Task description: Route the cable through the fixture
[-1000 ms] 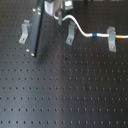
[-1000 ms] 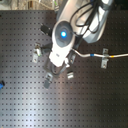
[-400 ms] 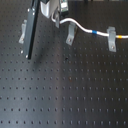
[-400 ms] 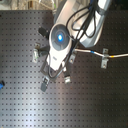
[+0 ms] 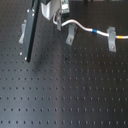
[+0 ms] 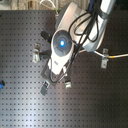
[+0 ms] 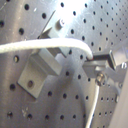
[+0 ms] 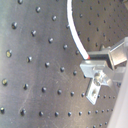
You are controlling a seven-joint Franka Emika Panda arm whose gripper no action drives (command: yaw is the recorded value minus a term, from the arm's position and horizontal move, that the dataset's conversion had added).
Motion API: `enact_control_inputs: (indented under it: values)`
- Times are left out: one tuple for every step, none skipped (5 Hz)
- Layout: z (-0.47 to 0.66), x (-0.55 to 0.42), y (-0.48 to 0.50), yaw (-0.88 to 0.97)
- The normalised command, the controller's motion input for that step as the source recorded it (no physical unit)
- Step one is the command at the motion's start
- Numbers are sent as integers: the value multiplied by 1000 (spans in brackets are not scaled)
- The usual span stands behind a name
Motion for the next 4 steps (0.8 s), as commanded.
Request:
enact_control_inputs:
  values:
    - [196, -276, -403, 0]
    - [160, -81, -83, 254]
    - [17, 60, 117, 477]
    - [31, 54, 59, 666]
